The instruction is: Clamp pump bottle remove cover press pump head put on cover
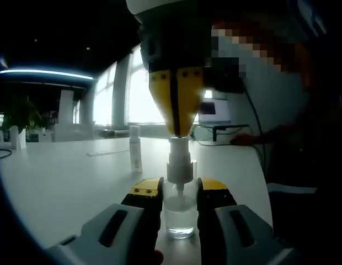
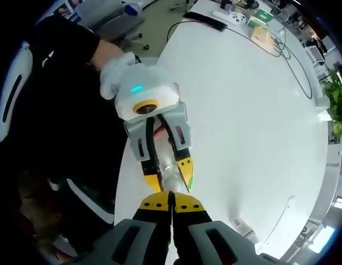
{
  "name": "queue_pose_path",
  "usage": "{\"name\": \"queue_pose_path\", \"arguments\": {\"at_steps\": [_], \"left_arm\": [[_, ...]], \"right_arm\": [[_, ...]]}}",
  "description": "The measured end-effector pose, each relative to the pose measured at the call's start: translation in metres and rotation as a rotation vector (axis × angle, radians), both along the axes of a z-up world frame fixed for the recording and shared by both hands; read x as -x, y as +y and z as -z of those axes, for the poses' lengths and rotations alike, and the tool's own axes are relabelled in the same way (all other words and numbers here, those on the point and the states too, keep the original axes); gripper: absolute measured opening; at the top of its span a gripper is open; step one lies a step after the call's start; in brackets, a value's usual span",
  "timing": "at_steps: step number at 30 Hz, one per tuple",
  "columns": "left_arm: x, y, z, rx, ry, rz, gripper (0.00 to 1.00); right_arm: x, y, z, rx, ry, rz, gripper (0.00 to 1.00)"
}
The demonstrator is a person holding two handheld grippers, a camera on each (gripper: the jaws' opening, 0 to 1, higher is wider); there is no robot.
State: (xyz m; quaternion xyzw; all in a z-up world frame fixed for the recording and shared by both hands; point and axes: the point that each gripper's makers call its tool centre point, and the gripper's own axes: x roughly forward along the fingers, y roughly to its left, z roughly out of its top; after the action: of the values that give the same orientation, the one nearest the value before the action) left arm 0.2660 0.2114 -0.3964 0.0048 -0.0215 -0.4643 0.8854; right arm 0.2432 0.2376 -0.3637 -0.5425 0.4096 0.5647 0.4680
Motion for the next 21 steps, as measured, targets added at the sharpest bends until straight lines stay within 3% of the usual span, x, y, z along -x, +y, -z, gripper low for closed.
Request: {"name": "queue_pose_path", "arguments": {"at_steps": [11,21], "left_arm": [[-0.0002,0.0004,0.0004,0.001,0.002,-0.001,0.15],[-0.0005,0.0005,0.0005,0.0,-0.001,0.0,0.15]], "right_arm": [[0.0012,0.0006,0.0046,0.026,-0.006,-0.014,0.0],[-0.0013,0.0003,-0.0024,-0.015,0.011,-0.008,0.0]]}}
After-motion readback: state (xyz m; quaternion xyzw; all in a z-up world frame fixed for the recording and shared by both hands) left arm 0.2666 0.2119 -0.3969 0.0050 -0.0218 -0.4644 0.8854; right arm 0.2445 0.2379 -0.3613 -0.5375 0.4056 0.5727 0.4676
